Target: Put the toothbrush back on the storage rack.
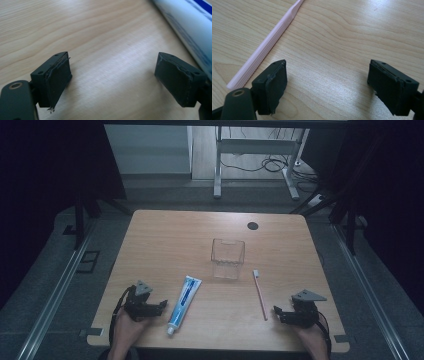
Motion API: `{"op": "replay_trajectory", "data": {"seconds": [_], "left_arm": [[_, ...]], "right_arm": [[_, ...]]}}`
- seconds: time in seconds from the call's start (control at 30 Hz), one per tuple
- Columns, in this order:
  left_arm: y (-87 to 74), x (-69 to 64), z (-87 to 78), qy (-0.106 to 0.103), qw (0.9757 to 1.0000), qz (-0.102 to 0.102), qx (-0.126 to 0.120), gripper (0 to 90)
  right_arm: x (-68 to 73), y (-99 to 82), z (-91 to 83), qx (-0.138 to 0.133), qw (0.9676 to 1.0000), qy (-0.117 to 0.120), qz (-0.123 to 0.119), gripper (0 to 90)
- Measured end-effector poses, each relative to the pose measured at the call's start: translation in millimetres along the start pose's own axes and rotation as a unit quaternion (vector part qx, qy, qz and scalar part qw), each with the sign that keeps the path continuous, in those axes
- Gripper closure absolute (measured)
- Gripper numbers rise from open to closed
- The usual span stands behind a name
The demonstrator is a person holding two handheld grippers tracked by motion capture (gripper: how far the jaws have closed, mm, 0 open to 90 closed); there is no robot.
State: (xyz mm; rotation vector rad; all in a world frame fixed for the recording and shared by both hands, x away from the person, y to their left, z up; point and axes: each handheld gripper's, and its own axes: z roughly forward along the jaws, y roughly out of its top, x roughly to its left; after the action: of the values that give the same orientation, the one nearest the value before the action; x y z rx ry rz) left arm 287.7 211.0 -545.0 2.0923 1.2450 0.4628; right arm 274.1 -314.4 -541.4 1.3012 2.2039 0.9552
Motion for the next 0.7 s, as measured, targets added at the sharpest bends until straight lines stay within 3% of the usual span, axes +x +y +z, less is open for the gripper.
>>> {"op": "replay_trajectory", "data": {"seconds": [0.7], "left_arm": [[1.0, 1.2, 0.8, -0.001, 1.0000, 0.001, 0.001, 12.8]], "right_arm": [[0.4, -0.1, 0.1, 0.001, 1.0000, 0.001, -0.002, 14.8]]}}
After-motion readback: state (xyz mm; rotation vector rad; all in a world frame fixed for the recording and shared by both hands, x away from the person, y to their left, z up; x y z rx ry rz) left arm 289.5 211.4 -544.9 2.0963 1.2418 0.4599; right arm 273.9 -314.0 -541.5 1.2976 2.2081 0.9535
